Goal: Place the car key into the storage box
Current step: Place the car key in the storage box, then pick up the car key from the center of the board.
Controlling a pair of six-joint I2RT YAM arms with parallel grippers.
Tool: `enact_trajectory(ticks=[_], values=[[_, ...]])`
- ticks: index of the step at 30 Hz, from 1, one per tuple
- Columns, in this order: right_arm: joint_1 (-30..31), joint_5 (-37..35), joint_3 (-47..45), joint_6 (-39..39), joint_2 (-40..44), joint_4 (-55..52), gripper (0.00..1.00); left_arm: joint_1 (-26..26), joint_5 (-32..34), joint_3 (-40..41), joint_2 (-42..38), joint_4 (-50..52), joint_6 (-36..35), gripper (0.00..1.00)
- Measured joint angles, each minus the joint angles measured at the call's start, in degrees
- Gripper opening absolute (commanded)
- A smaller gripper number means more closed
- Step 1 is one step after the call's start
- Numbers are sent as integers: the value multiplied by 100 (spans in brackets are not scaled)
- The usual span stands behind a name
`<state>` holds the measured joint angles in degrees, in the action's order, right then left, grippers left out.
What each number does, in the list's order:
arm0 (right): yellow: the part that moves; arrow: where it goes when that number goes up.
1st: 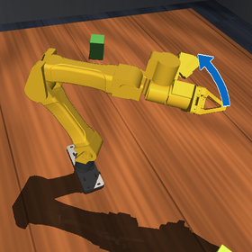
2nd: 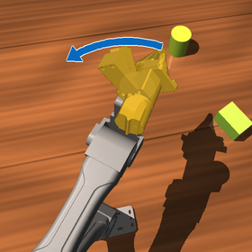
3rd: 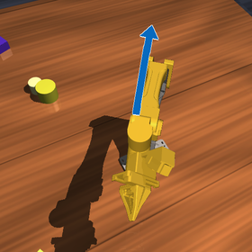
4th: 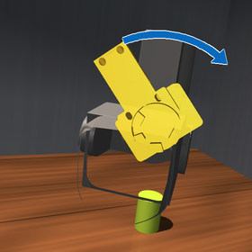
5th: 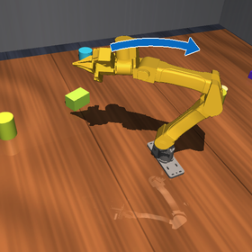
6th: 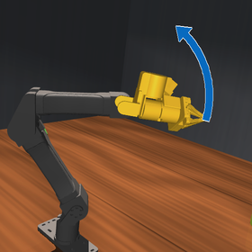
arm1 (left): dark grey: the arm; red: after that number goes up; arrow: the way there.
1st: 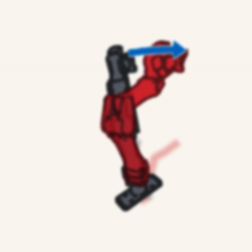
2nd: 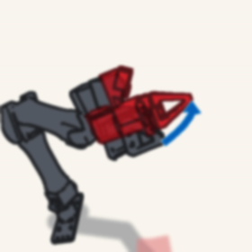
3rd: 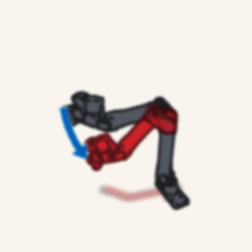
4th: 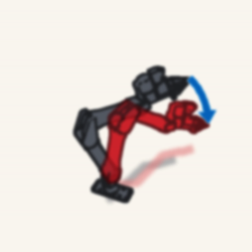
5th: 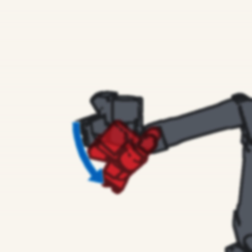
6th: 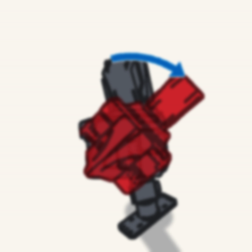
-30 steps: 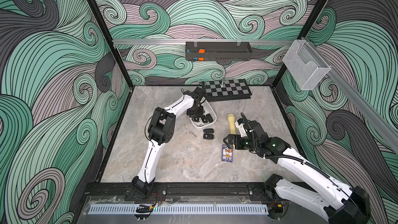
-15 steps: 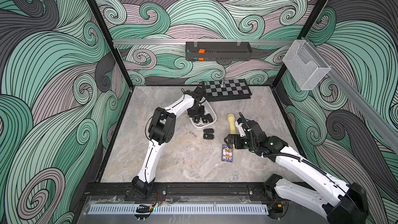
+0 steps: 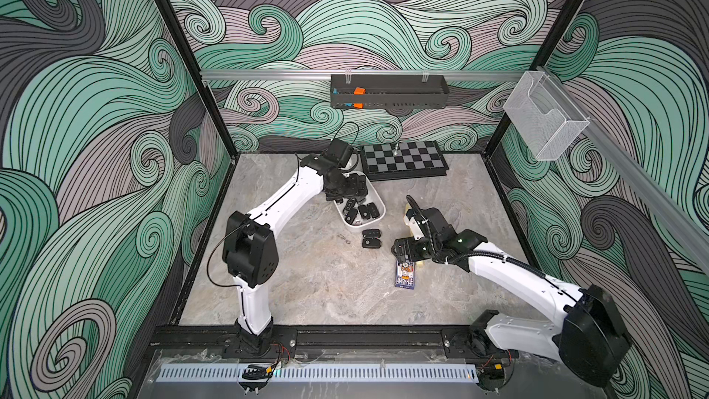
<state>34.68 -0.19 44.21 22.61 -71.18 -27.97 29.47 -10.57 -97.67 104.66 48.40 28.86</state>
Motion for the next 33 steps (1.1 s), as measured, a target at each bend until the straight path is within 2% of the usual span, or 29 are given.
enact_trajectory(ticks=[9, 16, 26, 33], values=[[2, 420, 286, -319, -949, 271, 99, -98, -39, 2402, -1453, -293, 479, 99], [11, 743, 953, -603, -1878, 450, 99, -254, -136, 3746, -2273, -811, 1119, 99], [68, 962, 1513, -957, -2861, 614, 99, -717, -157, 4470, -2767, -907, 1379, 99], [160, 977, 1600, -1095, -3152, 686, 99, -1001, -175, 4540, -2839, -905, 1368, 99]])
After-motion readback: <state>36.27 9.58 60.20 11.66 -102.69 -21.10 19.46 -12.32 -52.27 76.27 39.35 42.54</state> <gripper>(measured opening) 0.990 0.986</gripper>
